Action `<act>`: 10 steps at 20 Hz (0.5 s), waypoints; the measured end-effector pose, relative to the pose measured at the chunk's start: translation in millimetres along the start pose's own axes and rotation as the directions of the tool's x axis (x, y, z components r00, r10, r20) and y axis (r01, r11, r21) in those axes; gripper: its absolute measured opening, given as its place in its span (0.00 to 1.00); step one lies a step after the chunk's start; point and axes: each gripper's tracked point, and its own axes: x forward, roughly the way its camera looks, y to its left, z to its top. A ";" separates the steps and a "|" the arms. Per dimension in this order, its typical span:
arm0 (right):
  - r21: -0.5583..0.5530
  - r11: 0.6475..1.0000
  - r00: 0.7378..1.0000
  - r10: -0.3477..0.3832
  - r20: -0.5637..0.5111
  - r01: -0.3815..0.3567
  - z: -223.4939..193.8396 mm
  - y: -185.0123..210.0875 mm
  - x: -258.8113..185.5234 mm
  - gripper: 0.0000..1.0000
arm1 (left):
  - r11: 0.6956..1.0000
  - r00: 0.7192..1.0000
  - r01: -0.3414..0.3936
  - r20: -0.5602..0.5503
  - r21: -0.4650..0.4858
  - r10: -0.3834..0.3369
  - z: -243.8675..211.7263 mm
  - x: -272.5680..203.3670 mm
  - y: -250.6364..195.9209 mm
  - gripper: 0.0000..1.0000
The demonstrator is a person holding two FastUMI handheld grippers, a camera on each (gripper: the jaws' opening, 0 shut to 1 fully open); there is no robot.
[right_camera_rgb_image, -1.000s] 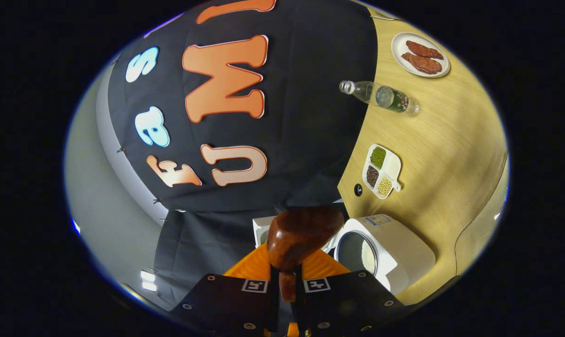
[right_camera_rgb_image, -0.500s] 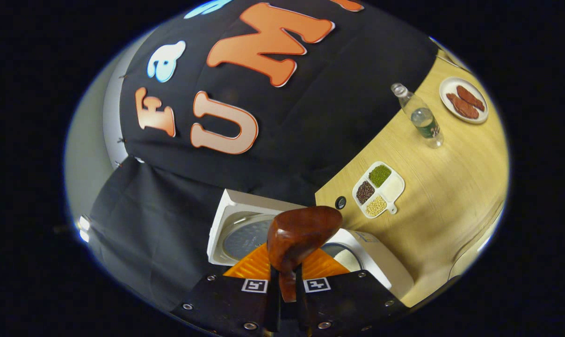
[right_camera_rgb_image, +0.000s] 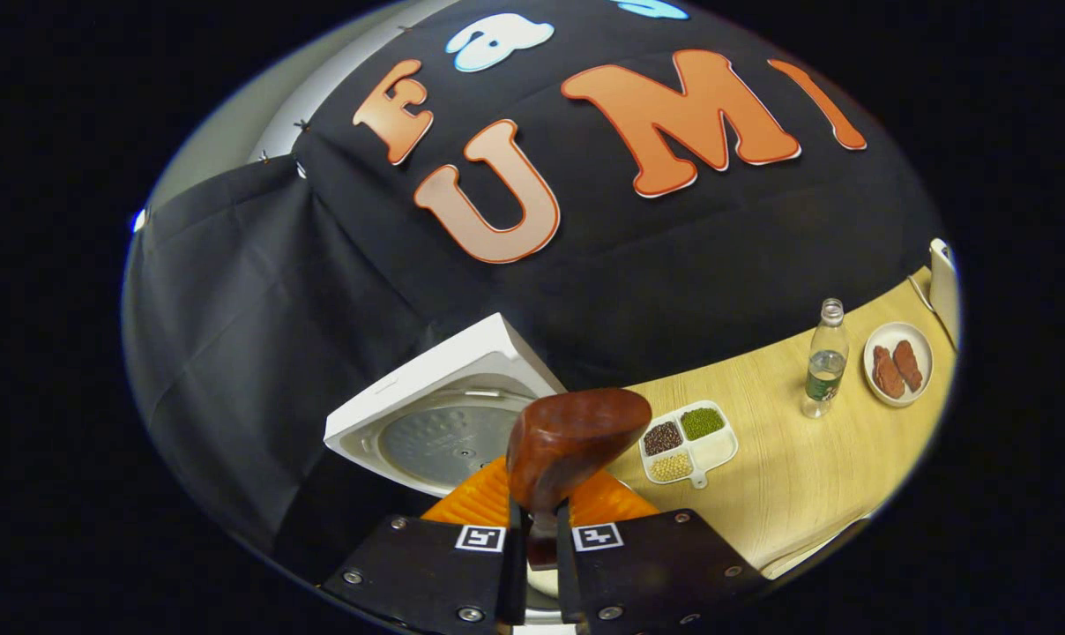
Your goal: Close the left gripper, press the button to open the rice cooker; take a wooden spoon from the chopstick holder with the right hand, scoop a spoonful of rice and pour it into the rice cooker, then put the wooden spoon back into the chopstick holder.
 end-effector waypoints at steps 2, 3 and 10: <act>-0.041 0.999 1.000 -0.010 0.010 0.011 0.5 4.0 2.3 0.13 | 1.000 1.000 -0.002 -0.003 -0.002 0.002 1.0 2.5 3.8 0.99; -0.058 0.998 1.000 -0.016 0.018 0.017 1.1 5.8 2.3 0.13 | 1.000 1.000 -0.003 -0.006 -0.003 0.003 1.2 3.9 4.8 0.99; -0.204 0.979 0.998 -0.002 0.062 0.015 10.9 23.6 2.8 0.13 | 1.000 1.000 -0.006 -0.030 -0.021 0.006 -3.7 11.1 9.7 0.98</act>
